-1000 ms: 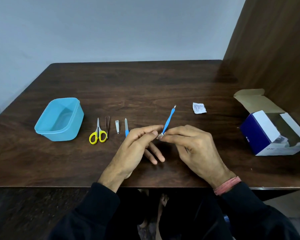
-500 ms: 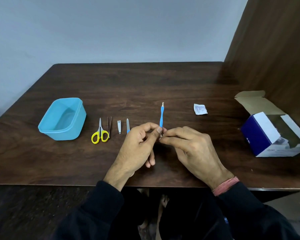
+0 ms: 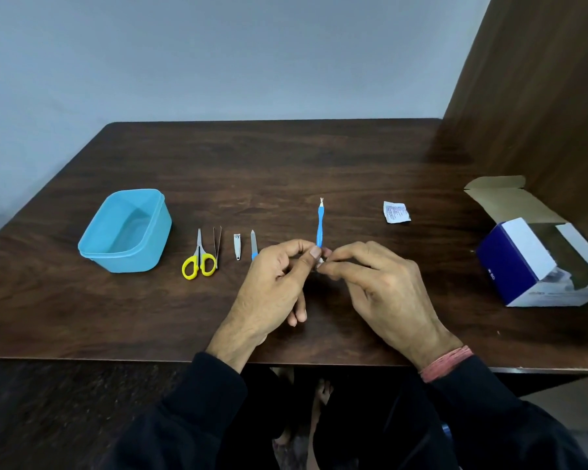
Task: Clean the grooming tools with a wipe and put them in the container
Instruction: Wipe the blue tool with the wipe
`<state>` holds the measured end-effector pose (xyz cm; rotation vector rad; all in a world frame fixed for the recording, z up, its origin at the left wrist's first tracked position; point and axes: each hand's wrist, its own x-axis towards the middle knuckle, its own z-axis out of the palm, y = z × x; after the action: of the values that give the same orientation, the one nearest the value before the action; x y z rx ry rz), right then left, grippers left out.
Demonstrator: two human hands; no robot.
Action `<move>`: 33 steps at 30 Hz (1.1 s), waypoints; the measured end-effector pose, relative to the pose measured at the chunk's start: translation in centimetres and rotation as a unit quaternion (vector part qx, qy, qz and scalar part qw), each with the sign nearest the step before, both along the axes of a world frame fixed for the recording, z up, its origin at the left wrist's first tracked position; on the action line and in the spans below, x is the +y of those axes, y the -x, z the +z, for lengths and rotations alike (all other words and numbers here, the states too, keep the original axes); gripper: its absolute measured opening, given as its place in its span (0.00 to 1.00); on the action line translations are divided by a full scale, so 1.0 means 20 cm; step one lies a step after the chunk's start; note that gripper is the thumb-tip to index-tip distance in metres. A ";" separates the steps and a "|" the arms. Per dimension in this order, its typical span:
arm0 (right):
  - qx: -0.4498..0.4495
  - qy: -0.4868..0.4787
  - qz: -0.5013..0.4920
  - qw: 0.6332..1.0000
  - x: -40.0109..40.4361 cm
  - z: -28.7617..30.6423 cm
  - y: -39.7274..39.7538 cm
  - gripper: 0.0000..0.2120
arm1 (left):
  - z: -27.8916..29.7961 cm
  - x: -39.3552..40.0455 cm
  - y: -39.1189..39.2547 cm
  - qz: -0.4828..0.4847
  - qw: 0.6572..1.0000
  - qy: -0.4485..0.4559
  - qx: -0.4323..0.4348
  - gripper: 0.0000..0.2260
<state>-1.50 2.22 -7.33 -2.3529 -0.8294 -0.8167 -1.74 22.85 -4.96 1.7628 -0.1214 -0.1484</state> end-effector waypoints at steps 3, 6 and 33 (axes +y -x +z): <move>0.000 -0.010 -0.009 1.000 0.00 0.01 0.00 0.12 | -0.01 0.01 0.00 -0.026 0.999 0.026 0.007 0.13; -0.003 -0.005 -0.012 1.000 -0.01 0.00 0.00 0.13 | 0.00 0.02 0.00 -0.041 0.998 0.042 0.018 0.13; -0.007 -0.077 -0.080 0.994 -0.01 0.01 -0.02 0.16 | 0.00 0.02 0.01 -0.054 0.998 -0.019 -0.009 0.18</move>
<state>-1.11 2.06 -7.22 -2.2992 -0.5662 -0.9295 -1.96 23.15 -4.94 1.7972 -0.2279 -0.2135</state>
